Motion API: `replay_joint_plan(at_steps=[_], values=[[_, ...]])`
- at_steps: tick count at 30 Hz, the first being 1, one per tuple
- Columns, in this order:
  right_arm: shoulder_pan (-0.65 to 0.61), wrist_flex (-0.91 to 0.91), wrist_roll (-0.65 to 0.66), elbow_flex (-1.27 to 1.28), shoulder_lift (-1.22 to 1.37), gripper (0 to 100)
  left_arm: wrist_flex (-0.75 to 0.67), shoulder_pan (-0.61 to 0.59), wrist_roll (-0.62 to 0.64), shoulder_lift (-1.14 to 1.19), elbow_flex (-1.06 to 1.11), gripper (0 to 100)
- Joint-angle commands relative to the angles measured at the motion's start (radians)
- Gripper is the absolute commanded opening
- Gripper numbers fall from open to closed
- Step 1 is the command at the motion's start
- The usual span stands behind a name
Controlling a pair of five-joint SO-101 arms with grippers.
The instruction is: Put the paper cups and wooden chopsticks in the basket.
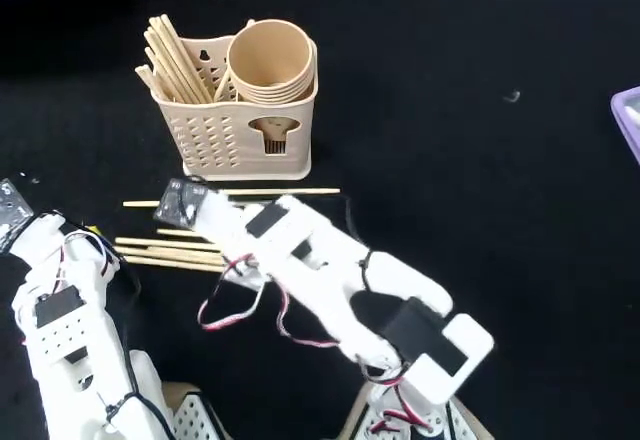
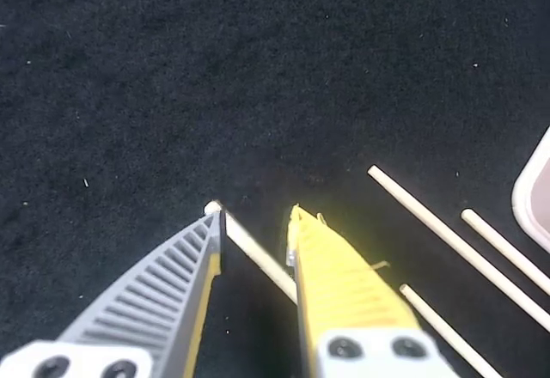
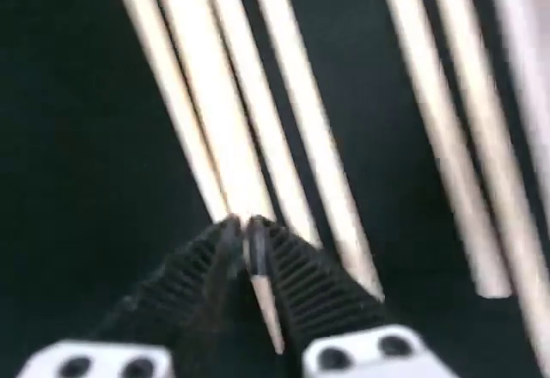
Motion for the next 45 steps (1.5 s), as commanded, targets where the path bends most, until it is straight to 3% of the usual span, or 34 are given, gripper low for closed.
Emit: replay_joint_plan(at_steps=[1, 9, 16, 24, 38, 40, 43, 45], values=[[-0.055, 0.017, 0.008, 0.050, -0.099, 1.0, -0.020, 0.004, -0.002, -0.018, -0.015, 14], [-0.074, -0.052, -0.012, 0.127, -0.208, 1.9, -0.020, 0.008, -0.002, -0.018, -0.015, 14], [-0.078, -0.075, -0.095, 0.105, -0.177, 22.0, -0.020, 0.008, -0.002, -0.018, -0.015, 14], [-0.189, -0.081, -0.095, 0.111, -0.170, 21.4, -0.020, 0.008, -0.002, -0.018, -0.016, 14], [-0.140, -0.106, -0.048, 0.065, -0.044, 21.1, -0.020, 0.004, -0.002, -0.018, -0.016, 14], [-0.140, -0.101, -0.046, 0.064, -0.042, 17.2, -0.020, 0.004, -0.002, -0.018, -0.016, 14], [-0.138, -0.095, -0.046, 0.064, -0.042, 0.7, -0.020, 0.004, -0.002, -0.018, -0.016, 14], [-0.133, -0.071, -0.046, 0.065, -0.048, 2.5, -0.020, 0.002, -0.002, -0.018, -0.016, 14]])
